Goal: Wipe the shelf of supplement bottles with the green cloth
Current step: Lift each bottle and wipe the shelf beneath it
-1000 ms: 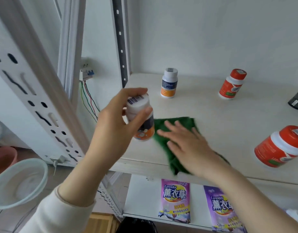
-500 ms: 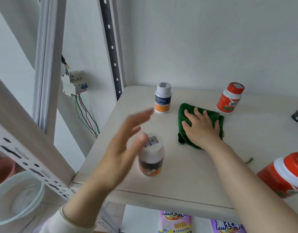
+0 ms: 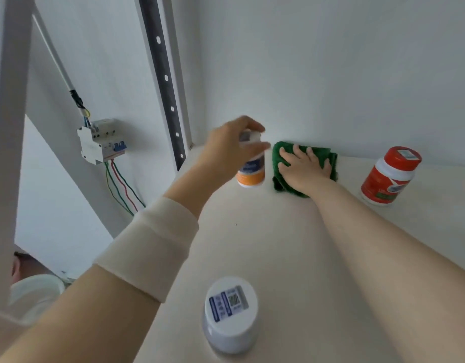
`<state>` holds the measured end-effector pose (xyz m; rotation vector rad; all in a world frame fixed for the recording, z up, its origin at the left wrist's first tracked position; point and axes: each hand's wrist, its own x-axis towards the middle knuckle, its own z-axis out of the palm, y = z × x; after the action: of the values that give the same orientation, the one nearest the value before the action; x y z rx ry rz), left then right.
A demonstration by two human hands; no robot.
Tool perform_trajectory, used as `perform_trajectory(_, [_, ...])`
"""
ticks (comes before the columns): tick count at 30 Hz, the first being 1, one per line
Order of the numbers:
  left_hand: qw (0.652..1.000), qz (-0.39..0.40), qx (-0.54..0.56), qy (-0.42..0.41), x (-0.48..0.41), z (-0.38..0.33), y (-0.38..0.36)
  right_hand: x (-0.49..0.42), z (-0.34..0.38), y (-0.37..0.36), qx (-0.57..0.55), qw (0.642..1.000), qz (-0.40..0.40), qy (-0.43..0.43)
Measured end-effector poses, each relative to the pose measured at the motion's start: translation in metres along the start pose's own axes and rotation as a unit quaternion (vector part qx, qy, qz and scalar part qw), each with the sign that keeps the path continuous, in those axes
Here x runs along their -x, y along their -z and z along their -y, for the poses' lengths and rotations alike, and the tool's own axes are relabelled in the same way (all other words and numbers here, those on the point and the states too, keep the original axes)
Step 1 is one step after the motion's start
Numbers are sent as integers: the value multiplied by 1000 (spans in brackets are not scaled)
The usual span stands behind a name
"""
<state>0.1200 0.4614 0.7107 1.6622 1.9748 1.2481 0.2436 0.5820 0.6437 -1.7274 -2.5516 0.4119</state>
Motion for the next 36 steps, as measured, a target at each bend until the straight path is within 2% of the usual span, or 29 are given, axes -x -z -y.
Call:
perform_trajectory(5, [986,-155,57,-7,-8,-2,51,12,30,-7,-6,989,11,150])
perform_trajectory(7, [981,-183,55,-8,-7,-3,63,39,40,-18,-60,972,-1,225])
perform_trajectory(9, [979,-197,57,-3,-4,-6,67,66,45,-25,-144,953,-20,264])
perform_trajectory(12, [976,-206,71,4,1,-13,66,90,50,-18,-260,940,-26,220])
perform_trajectory(14, [977,-200,76,4,5,-17,63,96,47,-5,-381,911,-24,154])
perform_trajectory(16, [979,-187,77,4,9,-20,61,101,33,8,-468,877,-71,80])
perform_trajectory(18, [982,-176,73,5,13,-22,60,107,12,13,-433,887,-158,21])
perform_trajectory(20, [982,-176,71,2,17,-22,62,112,-5,9,-329,923,-194,-36])
perform_trajectory(23, [979,-189,74,3,22,-21,68,114,-4,-7,-149,980,-119,-51])
perform_trajectory(27, [977,-204,65,-1,25,-21,82,111,42,-18,-91,991,-24,97])
perform_trajectory(29, [975,-214,65,-2,26,-20,88,109,75,-25,-76,979,33,187])
perform_trajectory(32, [971,-231,61,1,25,-18,95,109,121,-35,-81,941,115,308])
perform_trajectory(34, [969,-242,55,2,23,-18,98,109,141,-39,-149,910,165,350])
perform_trajectory(36, [967,-248,47,2,20,-19,100,108,149,-39,-254,869,235,354])
